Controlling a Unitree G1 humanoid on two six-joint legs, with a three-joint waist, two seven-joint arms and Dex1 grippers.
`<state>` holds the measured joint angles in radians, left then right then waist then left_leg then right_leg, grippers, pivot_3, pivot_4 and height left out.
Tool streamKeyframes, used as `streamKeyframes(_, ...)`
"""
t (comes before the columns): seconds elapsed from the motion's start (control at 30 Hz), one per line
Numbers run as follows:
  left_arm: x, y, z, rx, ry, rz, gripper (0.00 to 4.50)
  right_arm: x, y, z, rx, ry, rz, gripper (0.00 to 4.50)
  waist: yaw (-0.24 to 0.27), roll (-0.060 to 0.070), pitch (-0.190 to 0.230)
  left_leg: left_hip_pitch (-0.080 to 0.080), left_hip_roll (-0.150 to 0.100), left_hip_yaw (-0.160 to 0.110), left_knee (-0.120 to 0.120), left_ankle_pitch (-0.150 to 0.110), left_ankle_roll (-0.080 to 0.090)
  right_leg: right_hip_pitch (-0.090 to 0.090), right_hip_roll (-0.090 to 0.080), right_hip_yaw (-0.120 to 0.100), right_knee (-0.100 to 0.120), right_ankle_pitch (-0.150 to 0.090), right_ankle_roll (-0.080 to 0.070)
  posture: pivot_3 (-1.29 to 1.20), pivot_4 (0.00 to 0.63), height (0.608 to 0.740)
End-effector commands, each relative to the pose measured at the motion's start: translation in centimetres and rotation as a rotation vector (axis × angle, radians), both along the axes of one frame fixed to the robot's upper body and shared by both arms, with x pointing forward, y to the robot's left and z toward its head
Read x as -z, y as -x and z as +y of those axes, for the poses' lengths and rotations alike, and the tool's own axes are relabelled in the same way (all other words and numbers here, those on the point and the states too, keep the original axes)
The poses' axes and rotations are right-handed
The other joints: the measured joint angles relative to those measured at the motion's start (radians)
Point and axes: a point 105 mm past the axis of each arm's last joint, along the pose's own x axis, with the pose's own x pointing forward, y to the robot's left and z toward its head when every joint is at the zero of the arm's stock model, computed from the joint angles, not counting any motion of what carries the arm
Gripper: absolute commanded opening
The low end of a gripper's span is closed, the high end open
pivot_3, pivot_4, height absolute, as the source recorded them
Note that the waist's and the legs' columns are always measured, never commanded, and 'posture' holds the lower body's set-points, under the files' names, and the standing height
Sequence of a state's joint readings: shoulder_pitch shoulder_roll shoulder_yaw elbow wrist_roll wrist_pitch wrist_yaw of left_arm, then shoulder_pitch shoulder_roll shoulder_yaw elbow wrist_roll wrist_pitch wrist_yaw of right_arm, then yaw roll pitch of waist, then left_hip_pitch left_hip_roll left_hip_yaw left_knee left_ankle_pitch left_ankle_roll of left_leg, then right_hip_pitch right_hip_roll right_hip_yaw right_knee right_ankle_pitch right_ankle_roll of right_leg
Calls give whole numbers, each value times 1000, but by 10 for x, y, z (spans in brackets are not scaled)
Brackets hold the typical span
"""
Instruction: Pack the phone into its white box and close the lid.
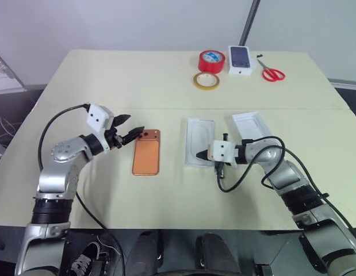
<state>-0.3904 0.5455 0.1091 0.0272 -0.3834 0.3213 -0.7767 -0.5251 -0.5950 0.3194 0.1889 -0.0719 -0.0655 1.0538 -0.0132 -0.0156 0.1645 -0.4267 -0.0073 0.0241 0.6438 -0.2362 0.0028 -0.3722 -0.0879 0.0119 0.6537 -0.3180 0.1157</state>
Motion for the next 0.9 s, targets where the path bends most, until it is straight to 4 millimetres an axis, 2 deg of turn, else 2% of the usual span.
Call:
streamKeyframes(0.03,-11,0,3,-14,16,-54,3416,-15,3,13,-46,-70,-32,48,0,0,0,0,0,0,0,0,0,0,0,0,0,0,0,0,150,728)
streamKeyframes(0.2,-8,-4,3,-35,25,-29,3416,-30,-20,13,38,-106,-171,48,-2,0,0,0,0,0,0,0,0,-1,0,0,1,0,0,0,150,728)
streamKeyframes(0.4,-4,-7,10,-62,25,31,3416,-35,-43,10,124,-97,-264,48,-1,0,0,0,0,0,0,0,0,-1,0,0,1,0,0,0,150,728)
streamKeyframes(0.57,4,-5,20,-67,67,143,3416,-16,-55,9,145,30,-312,48,-5,0,0,0,0,0,0,0,0,-1,1,0,1,0,0,0,150,728)
streamKeyframes(0.7,11,3,31,-72,187,340,3416,-7,-50,14,94,82,-298,48,-7,0,0,0,0,0,0,0,0,-1,1,0,2,0,0,0,150,728)
streamKeyframes(0.77,7,7,35,-89,204,365,3416,-19,-51,19,122,-8,-261,48,-7,0,0,0,0,0,0,0,0,-1,1,0,3,0,0,0,150,728)
streamKeyframes(0.87,13,15,39,-118,220,483,3416,-40,-53,24,134,-90,-284,48,-7,0,1,0,0,0,1,0,0,-1,2,0,4,0,0,0,150,728)
streamKeyframes(0.9,19,19,41,-116,260,574,3416,-51,-52,29,127,-137,-282,48,-7,0,1,0,0,0,1,0,0,-1,1,0,4,0,0,0,150,728)
